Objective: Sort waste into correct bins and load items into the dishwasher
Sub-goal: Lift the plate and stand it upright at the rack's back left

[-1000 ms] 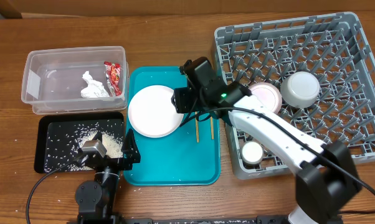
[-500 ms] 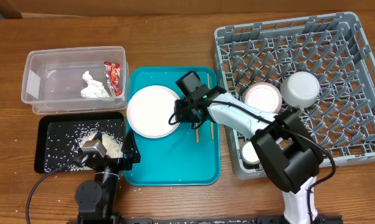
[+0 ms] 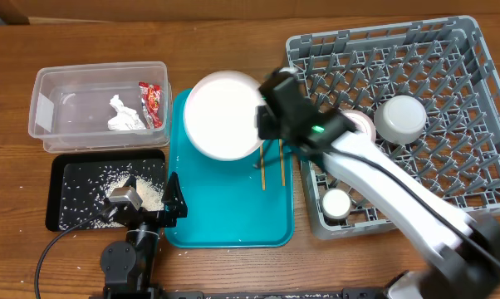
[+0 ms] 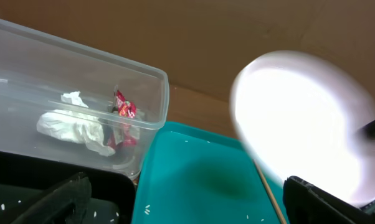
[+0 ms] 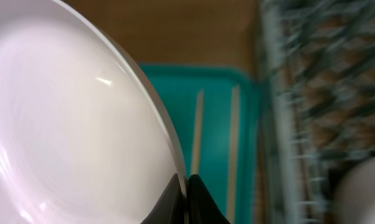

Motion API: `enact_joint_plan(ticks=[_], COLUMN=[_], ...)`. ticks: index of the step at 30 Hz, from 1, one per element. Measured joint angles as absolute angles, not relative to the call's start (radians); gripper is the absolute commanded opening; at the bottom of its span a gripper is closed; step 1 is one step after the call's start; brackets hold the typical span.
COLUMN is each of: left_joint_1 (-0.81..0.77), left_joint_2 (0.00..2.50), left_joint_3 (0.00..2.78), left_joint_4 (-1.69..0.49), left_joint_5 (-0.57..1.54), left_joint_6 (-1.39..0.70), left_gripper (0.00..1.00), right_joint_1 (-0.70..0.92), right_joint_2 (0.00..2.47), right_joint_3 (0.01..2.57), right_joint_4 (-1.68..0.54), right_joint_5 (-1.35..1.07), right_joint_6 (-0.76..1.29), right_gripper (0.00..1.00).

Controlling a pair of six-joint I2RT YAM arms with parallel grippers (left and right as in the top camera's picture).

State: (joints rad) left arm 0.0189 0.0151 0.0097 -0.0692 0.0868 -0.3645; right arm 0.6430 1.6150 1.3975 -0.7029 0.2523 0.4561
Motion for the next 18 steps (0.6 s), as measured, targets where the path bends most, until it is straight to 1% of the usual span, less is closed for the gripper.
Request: enact_joint_plan(ticks=[2, 3, 5, 8, 12, 15, 18], left_joint_1=[0.019, 0.019, 0.019, 0.019, 0.019, 0.019, 0.019], left_joint_2=[0.015, 0.015, 0.015, 0.015, 0.015, 0.015, 0.015], left_joint_3=[0.01, 0.01, 0.01, 0.01, 0.01, 0.01, 0.01], left_joint_4=[-0.069, -0.069, -0.069, -0.069, -0.069, -0.069, -0.069], left_joint_5=[0.087, 0.087, 0.087, 0.087, 0.087, 0.087, 0.087], left_joint_6=[-0.364, -0.364, -0.364, -0.364, -0.364, -0.364, -0.364], left_gripper=[1.0, 1.0, 1.0, 1.0, 1.0, 1.0, 1.0], right_joint_1=[0.642, 0.64, 0.622, 0.55, 0.427, 0.321, 0.299], right_joint_2=[1.549, 1.534, 1.543, 1.56, 1.57, 1.571, 1.577], right_joint_3=[1.403, 1.404, 1.401, 1.4, 1.4, 1.4, 1.4], right_joint_4=[-0.716, -0.715, -0.667, -0.563, -0.461, -0.441, -0.459], right_joint_5=[0.461, 0.618, 0.831, 1.015, 1.098, 1.096, 1.053], right_joint_6=[0.427, 0.406, 0.336, 0.224, 0.15, 0.095, 0.055], right_gripper=[0.04, 0.04, 0.04, 0.04, 0.04, 0.04, 0.04])
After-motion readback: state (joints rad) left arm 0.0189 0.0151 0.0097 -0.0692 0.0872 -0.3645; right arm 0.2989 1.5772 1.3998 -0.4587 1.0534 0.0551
